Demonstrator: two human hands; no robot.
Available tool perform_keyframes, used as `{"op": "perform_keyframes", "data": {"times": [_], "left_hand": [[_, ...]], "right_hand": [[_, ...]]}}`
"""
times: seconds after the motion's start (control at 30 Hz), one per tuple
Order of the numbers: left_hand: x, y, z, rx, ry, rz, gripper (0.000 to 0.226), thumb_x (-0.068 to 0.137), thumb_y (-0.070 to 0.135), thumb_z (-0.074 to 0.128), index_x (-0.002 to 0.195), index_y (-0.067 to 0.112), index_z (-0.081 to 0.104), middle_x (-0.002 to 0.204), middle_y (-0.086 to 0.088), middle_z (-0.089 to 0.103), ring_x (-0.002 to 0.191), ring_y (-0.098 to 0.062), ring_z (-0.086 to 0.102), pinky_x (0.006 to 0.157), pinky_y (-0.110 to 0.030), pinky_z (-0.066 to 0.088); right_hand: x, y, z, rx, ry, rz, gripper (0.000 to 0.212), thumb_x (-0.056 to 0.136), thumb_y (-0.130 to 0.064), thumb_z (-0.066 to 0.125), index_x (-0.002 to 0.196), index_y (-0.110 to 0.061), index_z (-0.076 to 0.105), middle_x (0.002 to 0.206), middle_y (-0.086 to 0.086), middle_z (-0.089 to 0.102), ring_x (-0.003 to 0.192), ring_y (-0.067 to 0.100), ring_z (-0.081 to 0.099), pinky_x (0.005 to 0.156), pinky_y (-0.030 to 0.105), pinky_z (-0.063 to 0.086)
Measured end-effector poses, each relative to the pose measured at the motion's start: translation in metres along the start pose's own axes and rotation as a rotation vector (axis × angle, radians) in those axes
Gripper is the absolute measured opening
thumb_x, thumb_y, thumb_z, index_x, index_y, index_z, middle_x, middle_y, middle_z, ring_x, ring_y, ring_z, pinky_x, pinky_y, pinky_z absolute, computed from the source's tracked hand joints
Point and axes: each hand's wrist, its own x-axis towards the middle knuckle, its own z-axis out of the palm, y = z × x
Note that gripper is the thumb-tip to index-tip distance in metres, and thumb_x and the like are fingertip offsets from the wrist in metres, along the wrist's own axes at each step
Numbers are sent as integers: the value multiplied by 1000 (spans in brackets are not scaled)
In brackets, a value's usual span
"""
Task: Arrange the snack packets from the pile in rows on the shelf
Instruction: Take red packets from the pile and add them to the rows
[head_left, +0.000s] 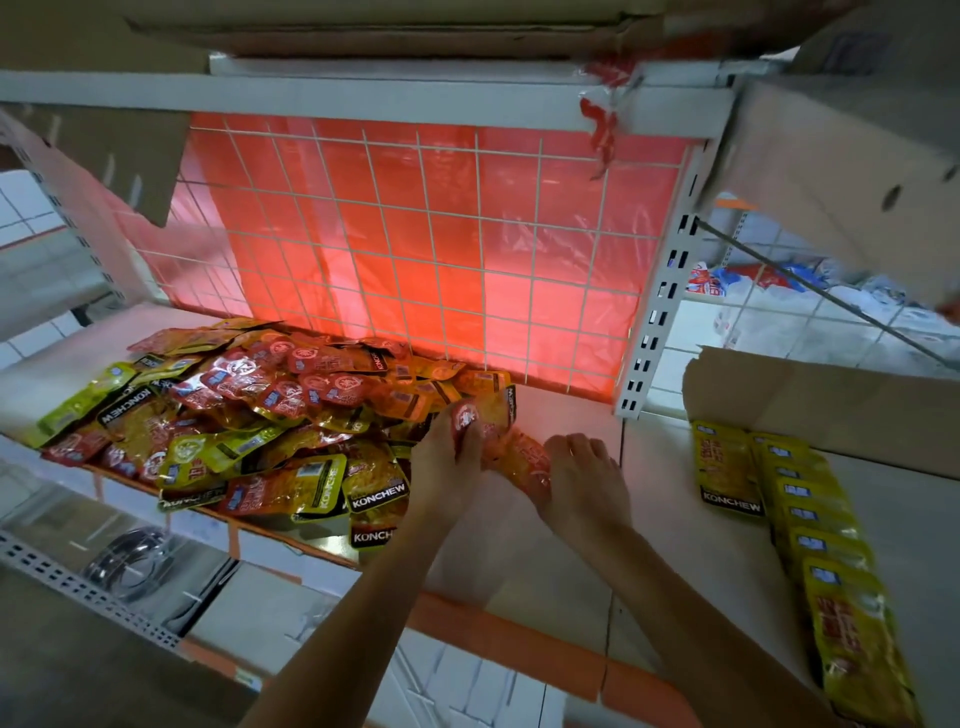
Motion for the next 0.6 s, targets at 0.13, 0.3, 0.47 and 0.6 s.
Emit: {"op": "perform_keyframes", "data": {"times": [0.13, 0.3, 0.47, 0.6], "left_hand": [[-2, 0, 3, -190, 34, -171, 14, 90, 18, 63, 99, 8, 58, 78, -1, 58, 74, -28, 58, 63, -33, 47], [-9, 7, 2, -595, -12, -346, 11, 85, 1, 67, 85, 9, 60, 74, -6, 59, 68, -19, 59, 64, -31, 53], [-13, 21, 14, -804, -8, -446, 14, 81, 3, 72, 86, 11, 61, 69, -2, 59, 59, -11, 53, 54, -23, 44], [-17, 50, 35, -977, -46, -516, 17, 84, 2, 67, 78, 14, 57, 59, 4, 55, 51, -5, 47, 45, -14, 39]], "right_hand": [[10, -2, 9, 41, -64, 53, 62, 87, -61, 49, 129, -16, 43, 126, 6, 54, 118, 27, 47, 93, 37, 40], [-3, -5, 3, -129, -103, 62, 42, 93, -38, 44, 125, -11, 48, 122, 13, 54, 113, 32, 47, 90, 40, 39], [-24, 4, -10, 31, 34, 76, 30, 94, -17, 31, 110, -3, 53, 99, 17, 66, 93, 37, 62, 72, 43, 51], [-39, 45, -33, 360, 25, 341, 24, 95, -18, 45, 116, -9, 52, 105, 15, 65, 93, 31, 64, 73, 35, 49]]}}
